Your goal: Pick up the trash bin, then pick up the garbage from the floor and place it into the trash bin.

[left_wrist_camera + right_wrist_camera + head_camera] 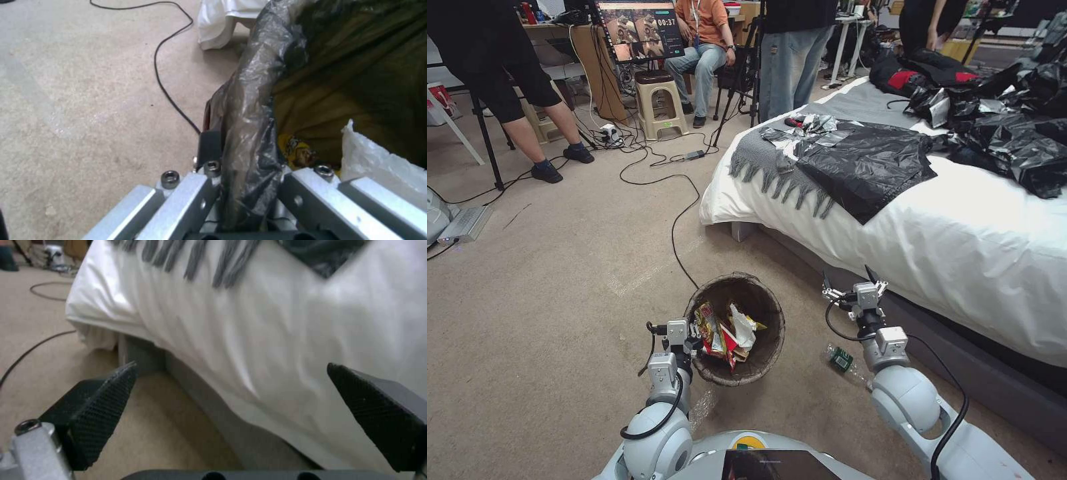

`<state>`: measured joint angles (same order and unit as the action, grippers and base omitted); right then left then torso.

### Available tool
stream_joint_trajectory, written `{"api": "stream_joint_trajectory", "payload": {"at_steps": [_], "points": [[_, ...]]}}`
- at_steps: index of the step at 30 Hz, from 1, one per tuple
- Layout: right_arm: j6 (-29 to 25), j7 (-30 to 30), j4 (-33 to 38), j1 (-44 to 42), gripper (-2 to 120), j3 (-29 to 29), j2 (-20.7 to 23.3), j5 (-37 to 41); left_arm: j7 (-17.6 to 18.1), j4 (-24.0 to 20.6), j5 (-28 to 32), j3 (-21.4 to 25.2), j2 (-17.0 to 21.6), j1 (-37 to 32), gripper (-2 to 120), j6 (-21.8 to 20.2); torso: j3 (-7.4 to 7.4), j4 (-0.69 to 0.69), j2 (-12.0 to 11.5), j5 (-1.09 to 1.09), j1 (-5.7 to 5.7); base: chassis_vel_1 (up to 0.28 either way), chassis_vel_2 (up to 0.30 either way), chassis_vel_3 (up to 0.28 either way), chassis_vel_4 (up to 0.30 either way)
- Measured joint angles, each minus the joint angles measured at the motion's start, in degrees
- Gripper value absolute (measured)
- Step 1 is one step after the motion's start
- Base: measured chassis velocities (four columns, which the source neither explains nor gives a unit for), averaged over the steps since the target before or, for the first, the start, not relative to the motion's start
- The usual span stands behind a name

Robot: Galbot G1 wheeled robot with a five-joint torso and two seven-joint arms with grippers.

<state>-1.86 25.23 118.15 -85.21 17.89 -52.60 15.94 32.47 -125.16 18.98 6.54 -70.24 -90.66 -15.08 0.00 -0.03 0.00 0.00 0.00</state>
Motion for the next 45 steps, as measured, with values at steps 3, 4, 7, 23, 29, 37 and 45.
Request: {"api": "stream_joint_trajectory", "payload": {"at_steps": [3, 4, 7, 23, 29, 37, 45], "points": [[1.1, -0.6, -0.1, 0.0, 100, 0.4, 1.2, 1.8, 0.0, 0.0, 0.0, 0.1, 0.0, 0.0, 0, 0.0, 0.00, 0.02, 0.0, 0.00, 0.00, 0.000, 0.000, 0.000, 0.000], [1.6, -1.1, -0.1, 0.0, 100, 0.6, 1.8, 2.8, 0.0, 0.0, 0.0, 0.2, 0.1, 0.0, 0, 0.0, 0.00, 0.02, 0.0, 0.00, 0.00, 0.000, 0.000, 0.000, 0.000], [2.8, -2.4, -0.2, 0.0, 100, 1.1, 3.9, 6.1, -0.1, 0.0, 0.0, 0.3, 0.2, 0.0, 0, 0.1, 0.00, 0.01, 0.0, 0.00, 0.00, 0.000, 0.000, 0.000, 0.000], [-3.6, -19.5, -15.5, 5.4, 100, -3.8, 24.6, 18.0, -0.2, 1.8, 0.7, -0.5, 1.2, 1.7, 0, 0.2, 0.00, 0.02, 0.0, 0.00, 0.00, 0.000, 0.000, 0.000, 0.000], [-6.9, -24.9, -21.7, 6.6, 100, -6.1, 24.7, 18.0, -0.1, 2.8, 0.9, -1.1, 0.9, 2.6, 0, 0.2, 0.00, 0.02, 0.0, 0.00, 0.00, 0.000, 0.000, 0.000, 0.000], [-10.2, -29.5, -28.7, 9.3, 100, -10.1, 22.2, 16.8, -0.1, 3.5, 0.9, -1.3, 0.5, 3.1, 0, 0.2, 0.00, 0.03, 0.0, 0.00, 0.00, 0.000, 0.000, 0.000, 0.000], [-11.5, -30.2, -33.0, 12.3, 100, -13.6, 19.2, 15.2, -0.1, 3.6, 1.0, -1.3, 0.3, 3.3, 0, 0.1, 0.00, 0.03, 0.0, -0.01, 0.00, 0.000, 0.000, 0.000, 0.000]]}}
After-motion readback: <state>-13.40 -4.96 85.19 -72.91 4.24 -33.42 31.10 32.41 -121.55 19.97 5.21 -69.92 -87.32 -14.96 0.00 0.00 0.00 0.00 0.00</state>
